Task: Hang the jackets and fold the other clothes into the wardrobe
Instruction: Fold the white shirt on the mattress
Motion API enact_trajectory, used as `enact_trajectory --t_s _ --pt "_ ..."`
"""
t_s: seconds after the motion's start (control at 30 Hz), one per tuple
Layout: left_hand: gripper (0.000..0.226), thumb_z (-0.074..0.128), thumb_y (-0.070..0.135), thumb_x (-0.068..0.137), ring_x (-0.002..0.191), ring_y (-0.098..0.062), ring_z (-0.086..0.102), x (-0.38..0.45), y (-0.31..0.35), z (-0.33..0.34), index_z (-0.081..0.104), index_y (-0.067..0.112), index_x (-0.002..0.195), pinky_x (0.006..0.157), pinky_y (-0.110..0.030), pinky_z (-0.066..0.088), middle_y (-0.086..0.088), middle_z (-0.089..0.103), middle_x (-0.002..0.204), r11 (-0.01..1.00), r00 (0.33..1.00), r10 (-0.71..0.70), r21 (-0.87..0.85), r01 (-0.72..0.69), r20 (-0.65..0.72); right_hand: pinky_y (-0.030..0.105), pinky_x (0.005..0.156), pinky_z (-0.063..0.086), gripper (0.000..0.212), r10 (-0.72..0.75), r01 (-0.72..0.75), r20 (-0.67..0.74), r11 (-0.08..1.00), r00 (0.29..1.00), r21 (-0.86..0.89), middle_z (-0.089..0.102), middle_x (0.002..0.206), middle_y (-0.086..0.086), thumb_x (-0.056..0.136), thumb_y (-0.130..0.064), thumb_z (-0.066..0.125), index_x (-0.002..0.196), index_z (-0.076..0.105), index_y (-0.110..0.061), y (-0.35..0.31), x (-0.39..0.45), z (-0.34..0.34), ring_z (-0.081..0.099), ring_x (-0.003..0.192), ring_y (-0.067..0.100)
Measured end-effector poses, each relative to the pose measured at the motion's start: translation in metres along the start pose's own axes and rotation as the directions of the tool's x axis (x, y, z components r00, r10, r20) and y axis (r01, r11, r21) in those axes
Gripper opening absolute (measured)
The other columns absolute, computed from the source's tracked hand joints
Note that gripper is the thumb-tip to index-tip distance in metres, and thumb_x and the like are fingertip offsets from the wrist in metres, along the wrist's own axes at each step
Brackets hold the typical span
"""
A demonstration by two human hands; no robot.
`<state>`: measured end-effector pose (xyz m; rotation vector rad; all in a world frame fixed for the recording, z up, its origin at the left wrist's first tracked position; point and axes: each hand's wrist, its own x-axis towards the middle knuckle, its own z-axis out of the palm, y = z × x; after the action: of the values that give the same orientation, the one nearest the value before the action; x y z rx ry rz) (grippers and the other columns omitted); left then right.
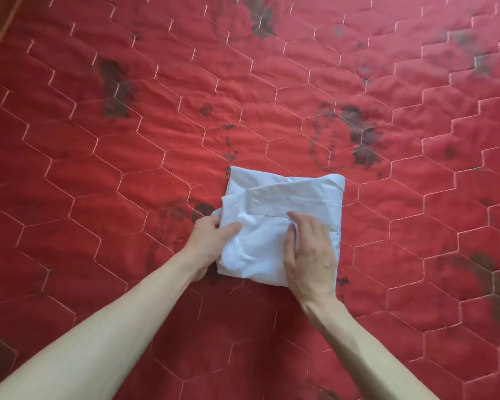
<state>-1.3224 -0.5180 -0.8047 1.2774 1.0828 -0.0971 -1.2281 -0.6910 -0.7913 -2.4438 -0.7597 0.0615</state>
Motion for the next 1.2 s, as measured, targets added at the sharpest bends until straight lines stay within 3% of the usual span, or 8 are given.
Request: enact_trajectory --t_s 0.23,0.33,0.5,0.63,0.73,0.87,1.0,1.2 --pt "0.018 0.057 0.021 0.105 0.101 -0.024 0.073 0.0 -0.006 -0.002 0.07 0.011 0.114 0.09 -0.05 0.059 -0.008 0.076 0.11 0.998 0.99 0.06 0.025 -0.058 -0.13 0.049 0.129 0.02 0.069 0.154 -0.08 0.24 0.953 0.959 -0.293 0.011 0.175 0.008 0.108 -0.039 0.044 0.166 0.019 -0.012 0.054 -0.019 0.012 0.009 0.162 0.026" --pt "0.025 0.059 0.019 0.102 0.077 -0.024 0.057 0.002 -0.014 0.003 0.061 -0.005 0.096 0.073 -0.053 0.051 -0.015 0.065 0.086 0.988 0.965 0.13 0.113 -0.106 -0.23 0.047 0.131 0.007 0.075 0.161 -0.027 0.317 0.921 0.935 -0.39 -0.008 0.175 0.002 0.108 -0.052 0.031 0.167 0.001 -0.018 0.064 -0.026 0.02 -0.009 0.162 0.02" --pt "0.029 0.055 0.035 0.102 0.066 -0.029 0.05 -0.009 -0.018 0.011 0.04 0.016 0.084 0.062 -0.041 0.034 0.0 0.053 0.068 0.836 0.897 0.321 0.537 -0.116 -0.305 0.047 0.131 0.004 0.079 0.14 0.027 0.35 0.902 0.926 -0.431 -0.009 0.175 0.0 0.103 -0.06 0.019 0.167 -0.006 -0.021 0.075 -0.027 0.015 -0.009 0.161 0.017" --pt "0.042 0.054 0.036 0.099 0.097 -0.039 0.061 -0.016 -0.02 0.022 0.038 0.018 0.133 0.076 -0.045 0.045 -0.011 0.062 0.107 0.595 0.851 0.435 0.803 -0.026 -0.294 0.049 0.129 0.017 0.07 0.051 0.059 0.283 0.928 0.958 -0.367 0.014 0.175 0.003 0.106 -0.05 0.033 0.167 0.019 -0.017 0.071 -0.005 0.011 0.011 0.162 0.021" --pt "0.073 0.058 0.034 0.095 0.132 -0.04 0.047 -0.015 -0.026 0.031 0.031 0.012 0.159 0.109 -0.053 0.04 -0.02 0.047 0.142 0.334 0.779 0.606 0.94 -0.066 -0.16 0.044 0.13 0.009 0.066 -0.028 0.131 0.275 0.922 0.961 -0.363 0.008 0.176 0.001 0.108 -0.05 0.025 0.167 0.015 -0.023 0.065 0.029 0.02 0.005 0.162 0.019" --pt "0.066 0.033 0.035 0.106 0.16 -0.034 0.008 -0.005 -0.047 0.033 0.016 0.013 0.166 0.128 -0.054 0.017 -0.017 0.009 0.173 0.042 0.803 0.58 0.979 -0.201 0.14 0.048 0.13 0.002 0.069 0.046 0.087 0.316 0.915 0.948 -0.394 -0.004 0.176 -0.001 0.108 -0.056 0.025 0.168 0.006 -0.028 0.076 0.057 0.031 -0.005 0.162 0.02" --pt "0.065 0.03 0.036 0.102 0.16 -0.029 0.014 0.006 -0.061 0.032 0.029 0.015 0.163 0.126 -0.053 0.024 -0.012 0.019 0.172 0.158 0.819 0.553 0.946 -0.283 0.153 0.047 0.131 0.002 0.07 -0.015 0.169 0.358 0.9 0.934 -0.402 -0.008 0.176 -0.001 0.109 -0.059 0.026 0.168 0.003 -0.029 0.089 0.059 0.038 -0.01 0.161 0.018" --pt "0.067 0.028 0.047 0.105 0.161 -0.032 0.006 0.009 -0.056 0.024 0.023 0.017 0.165 0.129 -0.054 0.015 -0.015 0.01 0.173 0.103 0.769 0.608 0.941 -0.322 0.197 0.046 0.129 0.006 0.069 0.01 0.087 0.262 0.931 0.965 -0.355 0.002 0.176 0.0 0.109 -0.054 0.028 0.168 0.011 -0.024 0.08 0.028 0.038 -0.001 0.162 0.019"
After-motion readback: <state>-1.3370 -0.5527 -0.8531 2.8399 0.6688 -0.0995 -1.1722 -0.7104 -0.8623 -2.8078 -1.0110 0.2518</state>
